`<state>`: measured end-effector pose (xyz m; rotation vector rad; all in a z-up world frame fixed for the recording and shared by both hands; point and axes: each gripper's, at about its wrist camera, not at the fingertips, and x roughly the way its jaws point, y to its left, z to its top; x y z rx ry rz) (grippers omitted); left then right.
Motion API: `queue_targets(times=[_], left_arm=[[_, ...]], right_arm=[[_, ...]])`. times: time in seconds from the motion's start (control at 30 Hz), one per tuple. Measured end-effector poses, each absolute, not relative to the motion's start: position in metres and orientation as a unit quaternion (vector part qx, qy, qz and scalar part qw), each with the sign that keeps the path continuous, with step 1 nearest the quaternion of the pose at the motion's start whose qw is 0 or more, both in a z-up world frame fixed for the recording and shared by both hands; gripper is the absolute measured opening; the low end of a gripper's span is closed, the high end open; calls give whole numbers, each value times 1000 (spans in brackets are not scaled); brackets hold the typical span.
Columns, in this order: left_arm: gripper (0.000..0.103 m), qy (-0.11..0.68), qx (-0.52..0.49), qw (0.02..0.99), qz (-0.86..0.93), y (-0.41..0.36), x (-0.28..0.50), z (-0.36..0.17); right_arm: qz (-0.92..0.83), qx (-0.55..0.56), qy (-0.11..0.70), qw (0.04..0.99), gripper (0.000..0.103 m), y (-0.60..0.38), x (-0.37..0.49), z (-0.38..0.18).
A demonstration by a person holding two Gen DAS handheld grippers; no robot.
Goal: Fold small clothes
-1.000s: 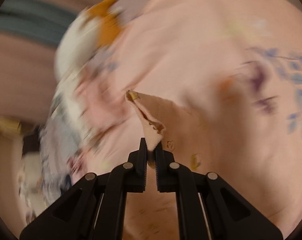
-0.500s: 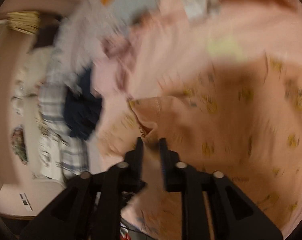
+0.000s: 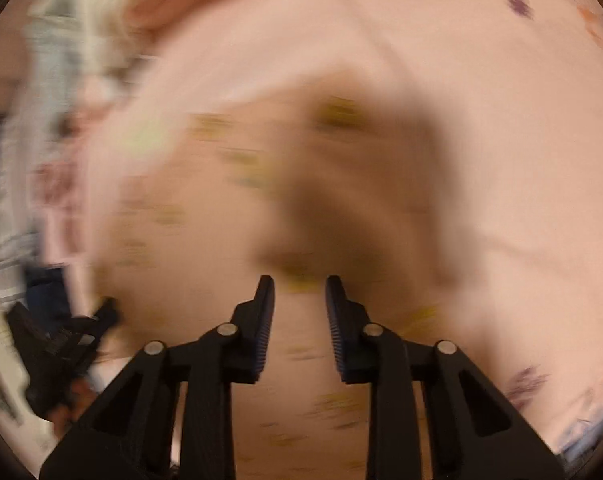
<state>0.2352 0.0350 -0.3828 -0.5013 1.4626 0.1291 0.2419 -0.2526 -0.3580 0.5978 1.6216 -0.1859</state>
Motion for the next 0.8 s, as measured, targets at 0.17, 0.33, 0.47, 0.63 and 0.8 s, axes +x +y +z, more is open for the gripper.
queue_targets(times=[0.17, 0.33, 0.47, 0.63, 0.8], left_arm=[[24, 628, -266, 724, 102, 87, 203, -348], [49, 546, -424, 699, 183, 217, 137, -334], [49, 483, -509, 658, 273, 307, 85, -350], [49, 423, -623, 614, 235, 355, 77, -389], [23, 417, -628, 620, 218, 367, 94, -395]], right_arm=[[-95, 267, 717, 636, 5, -277, 215, -366], [-98, 272, 732, 617, 17, -271, 206, -360], [-98, 235, 748, 613, 33, -252, 199, -361], [-104, 184, 751, 626, 42, -228, 196, -368], [-118, 145, 761, 621, 45, -214, 207, -376]])
